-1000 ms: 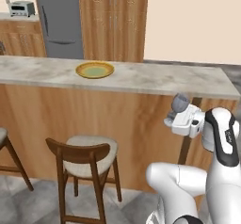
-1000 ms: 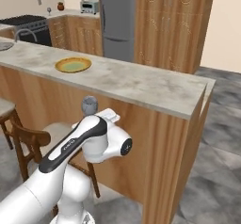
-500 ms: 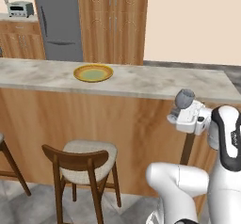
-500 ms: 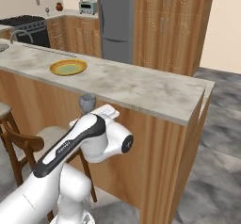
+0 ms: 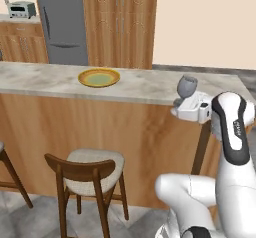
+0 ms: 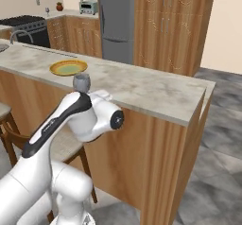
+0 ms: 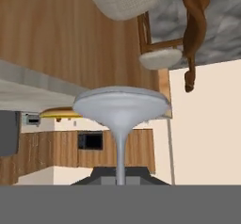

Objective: Retrieve the wine glasses from the counter and place one next to each plate.

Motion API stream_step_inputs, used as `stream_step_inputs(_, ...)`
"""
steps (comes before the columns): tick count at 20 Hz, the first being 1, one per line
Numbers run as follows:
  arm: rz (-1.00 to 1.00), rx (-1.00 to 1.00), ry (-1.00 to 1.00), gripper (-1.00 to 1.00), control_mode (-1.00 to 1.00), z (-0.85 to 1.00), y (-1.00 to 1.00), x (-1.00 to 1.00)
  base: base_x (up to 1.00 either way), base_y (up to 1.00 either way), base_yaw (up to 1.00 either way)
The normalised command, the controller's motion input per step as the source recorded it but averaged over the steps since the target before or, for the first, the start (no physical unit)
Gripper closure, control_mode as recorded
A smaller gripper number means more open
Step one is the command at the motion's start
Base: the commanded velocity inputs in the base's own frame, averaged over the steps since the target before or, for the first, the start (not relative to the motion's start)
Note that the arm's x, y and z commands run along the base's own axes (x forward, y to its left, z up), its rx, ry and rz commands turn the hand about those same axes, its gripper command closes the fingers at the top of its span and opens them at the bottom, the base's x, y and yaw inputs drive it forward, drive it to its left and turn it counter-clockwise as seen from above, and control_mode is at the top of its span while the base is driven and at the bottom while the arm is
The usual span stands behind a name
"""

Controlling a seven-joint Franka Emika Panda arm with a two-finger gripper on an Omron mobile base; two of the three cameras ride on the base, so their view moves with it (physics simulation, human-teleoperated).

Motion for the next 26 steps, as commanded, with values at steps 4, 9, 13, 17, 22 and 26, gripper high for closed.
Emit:
stream_step_inputs(4,0.00,0.00,0.32,1.00,-1.00,0.04,0.00,0.75,0.00,0.00,0.00)
stream_step_inputs(9,0.03,0.09,0.32,1.00,-1.00,0.07,-0.07,0.52,0.00,0.00,0.00)
stream_step_inputs(13,0.03,0.01,0.04,1.00,-1.00,0.00,-0.04,0.05,0.00,0.00,0.00)
stream_step_inputs(17,0.05,0.00,0.00,1.00,-1.00,0.00,-0.04,0.09,0.00,0.00,0.00)
stream_step_inputs(22,0.08,-0.03,-0.07,1.00,-1.00,-0.05,0.00,0.23,0.00,0.00,0.00)
stream_step_inputs(26,0.05,-0.11,-0.14,1.00,-1.00,0.00,0.02,0.22,0.00,0.00,0.00)
